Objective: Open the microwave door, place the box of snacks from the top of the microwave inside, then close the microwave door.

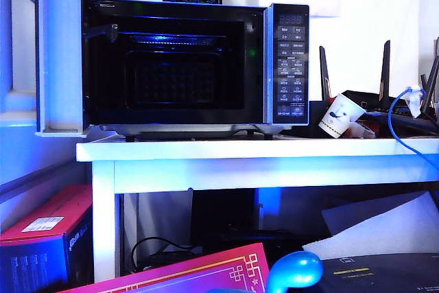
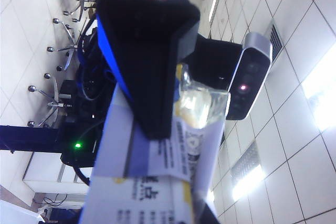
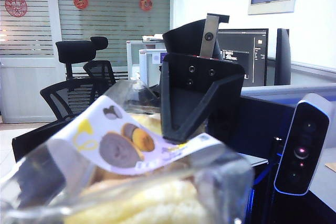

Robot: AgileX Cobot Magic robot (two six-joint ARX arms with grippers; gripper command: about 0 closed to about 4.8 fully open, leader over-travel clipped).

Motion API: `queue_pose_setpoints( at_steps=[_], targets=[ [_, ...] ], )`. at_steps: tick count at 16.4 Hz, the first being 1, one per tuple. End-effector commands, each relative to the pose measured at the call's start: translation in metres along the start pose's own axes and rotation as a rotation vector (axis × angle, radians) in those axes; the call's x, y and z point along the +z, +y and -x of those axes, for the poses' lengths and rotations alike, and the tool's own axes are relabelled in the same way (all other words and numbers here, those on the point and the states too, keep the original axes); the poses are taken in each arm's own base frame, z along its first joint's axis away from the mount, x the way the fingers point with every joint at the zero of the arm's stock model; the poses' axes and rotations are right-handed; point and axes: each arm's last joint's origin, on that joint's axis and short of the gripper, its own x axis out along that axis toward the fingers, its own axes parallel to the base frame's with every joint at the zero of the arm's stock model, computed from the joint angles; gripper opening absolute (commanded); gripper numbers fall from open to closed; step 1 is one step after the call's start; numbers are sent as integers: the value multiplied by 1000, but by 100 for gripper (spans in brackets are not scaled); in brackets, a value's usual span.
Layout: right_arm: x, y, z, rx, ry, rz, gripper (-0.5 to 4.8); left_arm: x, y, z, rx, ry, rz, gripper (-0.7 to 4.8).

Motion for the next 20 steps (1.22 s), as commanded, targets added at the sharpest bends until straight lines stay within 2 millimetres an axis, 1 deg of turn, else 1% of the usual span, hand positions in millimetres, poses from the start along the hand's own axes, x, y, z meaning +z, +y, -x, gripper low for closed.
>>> queue_pose_setpoints(
  at_steps=[1,2,3,5,6,12,13,14,18,20],
  targets=[
    [3,2,0,1,-6,20,283,-6,-6,-1,-3,4,-51,207],
    [3,3,0,5,-4,21,283,-6,-6,-1,-3,4,-57,214],
    [3,3,0,9,-2,24,283,-6,-6,-1,-3,3,-64,234],
    [3,3,0,19,3,26,283,-6,-6,-1,-3,3,-83,295],
    [3,3,0,21,4,26,283,-6,-6,-1,-3,3,-98,308],
    [3,4,0,39,16,26,283,-5,-6,-1,-11,-15,-193,315],
    [3,4,0,41,17,26,283,-5,-6,-1,-10,-15,-208,345],
    [3,4,0,41,17,27,283,-6,-7,-1,-10,-15,-225,479],
    [5,6,2,45,20,32,283,-9,-13,-1,-21,-11,-349,479],
    [6,5,7,32,25,36,283,-11,-16,0,-30,-22,-454,479]
  ],
)
